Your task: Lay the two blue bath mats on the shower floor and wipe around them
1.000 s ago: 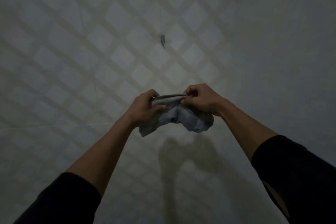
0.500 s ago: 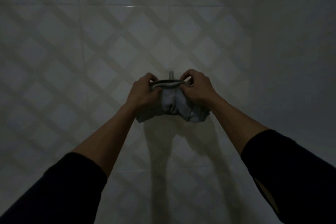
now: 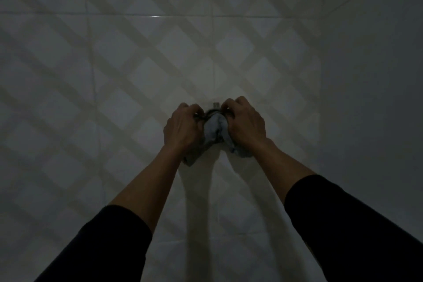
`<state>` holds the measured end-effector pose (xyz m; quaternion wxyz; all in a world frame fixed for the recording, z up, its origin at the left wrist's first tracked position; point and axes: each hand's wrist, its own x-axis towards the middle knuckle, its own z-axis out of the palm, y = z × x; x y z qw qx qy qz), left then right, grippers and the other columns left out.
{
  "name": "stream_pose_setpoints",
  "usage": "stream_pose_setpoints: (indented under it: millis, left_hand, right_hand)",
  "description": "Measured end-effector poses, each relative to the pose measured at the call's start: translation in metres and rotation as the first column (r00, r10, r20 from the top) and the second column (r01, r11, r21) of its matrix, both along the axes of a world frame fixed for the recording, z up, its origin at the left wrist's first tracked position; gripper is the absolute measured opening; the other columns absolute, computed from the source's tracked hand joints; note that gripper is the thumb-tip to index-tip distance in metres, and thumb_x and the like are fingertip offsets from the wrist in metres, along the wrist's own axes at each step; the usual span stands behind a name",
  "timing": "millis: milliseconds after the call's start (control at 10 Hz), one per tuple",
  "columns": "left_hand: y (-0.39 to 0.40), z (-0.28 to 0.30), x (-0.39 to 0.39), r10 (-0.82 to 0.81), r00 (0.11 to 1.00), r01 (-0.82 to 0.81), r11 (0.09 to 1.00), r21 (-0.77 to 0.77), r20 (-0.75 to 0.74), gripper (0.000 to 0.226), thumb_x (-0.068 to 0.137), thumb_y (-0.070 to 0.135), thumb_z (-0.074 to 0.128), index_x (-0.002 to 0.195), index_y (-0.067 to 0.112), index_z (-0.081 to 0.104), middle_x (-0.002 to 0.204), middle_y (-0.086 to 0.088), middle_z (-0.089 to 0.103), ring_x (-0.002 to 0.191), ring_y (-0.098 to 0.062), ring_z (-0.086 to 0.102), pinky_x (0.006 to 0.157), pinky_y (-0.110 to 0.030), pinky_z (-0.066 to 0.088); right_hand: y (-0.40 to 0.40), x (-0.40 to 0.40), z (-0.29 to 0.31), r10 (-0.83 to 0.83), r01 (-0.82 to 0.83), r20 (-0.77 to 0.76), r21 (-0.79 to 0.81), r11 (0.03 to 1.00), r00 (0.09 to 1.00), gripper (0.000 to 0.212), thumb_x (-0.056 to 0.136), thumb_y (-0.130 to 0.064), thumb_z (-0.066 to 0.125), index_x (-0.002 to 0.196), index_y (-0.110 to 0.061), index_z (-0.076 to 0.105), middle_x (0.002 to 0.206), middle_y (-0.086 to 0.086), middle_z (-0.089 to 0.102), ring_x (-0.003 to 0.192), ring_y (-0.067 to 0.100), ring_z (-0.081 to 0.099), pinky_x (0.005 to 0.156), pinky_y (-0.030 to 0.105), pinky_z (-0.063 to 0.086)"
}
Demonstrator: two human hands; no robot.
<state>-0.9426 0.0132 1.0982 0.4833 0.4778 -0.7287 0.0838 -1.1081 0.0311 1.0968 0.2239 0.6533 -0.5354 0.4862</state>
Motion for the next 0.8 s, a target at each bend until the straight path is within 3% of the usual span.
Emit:
stream_pose_setpoints:
  millis: [100,300,400,600,800]
  left_hand:
    - [0.005,-0.014,-0.003,-0.026,1.0,0.026,0.999,0.038,-0.007,0.026,0.092,0.037,0.057,0.115,0.029,0.067,0.112,-0.008,0.058,0.104,-0.035,0.058,0.082,-0.042,0.052]
    - [0.018,-0.017,-0.006,-0.003,1.0,0.003,1.0,-0.014,-0.006,0.033,0.093,0.035,0.05,0.118,0.024,0.069,0.11,-0.008,0.056,0.107,-0.034,0.051,0.081,-0.046,0.051]
    - [0.021,-0.016,-0.003,0.011,1.0,-0.011,1.0,-0.023,-0.007,0.041,0.094,0.034,0.049,0.133,0.021,0.059,0.123,-0.011,0.057,0.115,-0.034,0.05,0.095,-0.049,0.045]
    - [0.025,-0.015,-0.001,0.041,0.998,-0.038,0.997,-0.06,0.045,0.046,0.096,0.035,0.046,0.139,0.02,0.053,0.138,-0.01,0.051,0.125,-0.032,0.045,0.103,-0.047,0.035]
    - [0.032,-0.021,-0.003,0.036,0.999,-0.038,0.983,-0.18,-0.014,0.051,0.094,0.034,0.049,0.142,0.02,0.046,0.137,-0.011,0.05,0.126,-0.03,0.044,0.106,-0.049,0.036]
  right_hand:
    - [-0.001,-0.001,-0.015,0.03,-0.031,0.06,0.02,0.999,0.998,0.019,0.098,-0.032,0.044,0.108,-0.03,0.06,0.106,0.003,0.052,0.088,0.029,0.058,0.068,0.036,0.049]
    - [0.008,-0.006,-0.023,0.051,-0.06,0.133,0.066,0.996,0.99,0.035,0.097,-0.022,0.045,0.13,-0.031,0.054,0.122,0.003,0.052,0.116,0.026,0.043,0.091,0.043,0.046]
    - [0.015,-0.01,-0.02,0.027,-0.037,0.152,0.065,0.997,0.988,0.04,0.096,-0.021,0.044,0.134,-0.031,0.047,0.128,0.006,0.052,0.12,0.028,0.044,0.095,0.043,0.046]
    - [0.027,-0.012,-0.016,0.002,-0.02,0.15,0.121,0.992,0.989,0.038,0.097,-0.023,0.045,0.135,-0.027,0.046,0.133,0.008,0.05,0.123,0.029,0.043,0.096,0.04,0.043]
    - [0.043,-0.005,-0.024,-0.031,0.014,0.182,0.093,0.996,0.983,0.041,0.096,-0.024,0.047,0.137,-0.025,0.045,0.138,0.006,0.046,0.126,0.027,0.041,0.096,0.037,0.042]
